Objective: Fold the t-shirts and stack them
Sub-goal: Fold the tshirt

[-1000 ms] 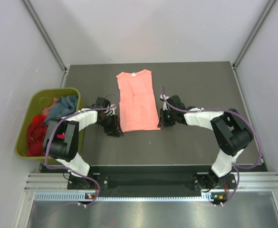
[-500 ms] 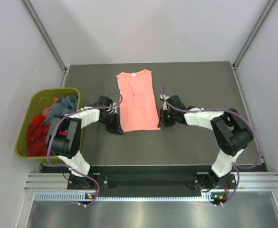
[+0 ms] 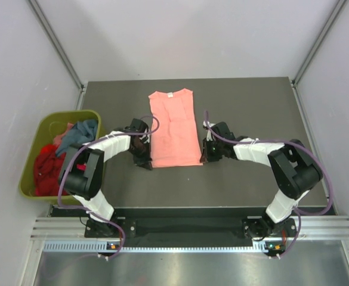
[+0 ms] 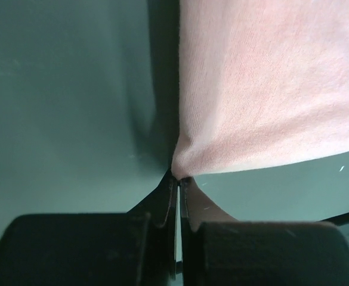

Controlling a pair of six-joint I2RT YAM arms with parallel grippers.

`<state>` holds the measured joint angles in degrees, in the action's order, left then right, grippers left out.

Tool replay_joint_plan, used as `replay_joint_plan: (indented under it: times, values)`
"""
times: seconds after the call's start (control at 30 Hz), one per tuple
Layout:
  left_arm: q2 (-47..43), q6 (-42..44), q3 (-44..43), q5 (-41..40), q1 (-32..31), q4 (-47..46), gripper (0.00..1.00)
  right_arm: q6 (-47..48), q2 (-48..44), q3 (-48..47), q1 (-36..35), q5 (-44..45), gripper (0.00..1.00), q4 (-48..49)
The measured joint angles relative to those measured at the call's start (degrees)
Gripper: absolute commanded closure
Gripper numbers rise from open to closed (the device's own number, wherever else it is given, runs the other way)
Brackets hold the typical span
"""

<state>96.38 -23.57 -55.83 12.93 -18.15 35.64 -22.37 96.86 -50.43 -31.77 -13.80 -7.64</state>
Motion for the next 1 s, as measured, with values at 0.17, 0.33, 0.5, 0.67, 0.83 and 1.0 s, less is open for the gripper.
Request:
replay_joint_plan:
  times: [0.17, 0.33, 0.5, 0.67, 0.83, 1.0]
  values:
    - [0.0, 0.0, 0.0, -1.6, -2.7, 0.9, 0.9, -0.3, -1.7, 2.1, 0.0, 0.0, 1.0, 0.4]
    - [-1.2, -0.5, 0.0, -3.7, -4.7, 3.4, 0.76, -0.8, -5.0, 5.0, -0.5, 0.6, 1.0, -0.3]
    - [-6.1, -0.6, -0.4, -7.1, -5.3, 8.3, 0.72, -2.4, -9.3, 8.4, -1.2, 2.2, 0.9, -1.6]
    - [-8.2, -0.7, -5.4, -7.9, -5.5, 10.9, 0.71, -4.2, -12.3, 9.6, -1.6, 3.6, 0.76, -4.9]
    - [-6.3, -0.7, -12.8, -5.0, -5.5, 7.4, 0.73, -5.2, -12.8, 5.4, -1.5, 6.7, 0.8, -11.4]
    - [2.6, -0.5, -22.1, -3.3, -5.3, 3.0, 0.75, -4.4, -7.7, -7.0, -1.4, 7.0, 0.85, -13.2]
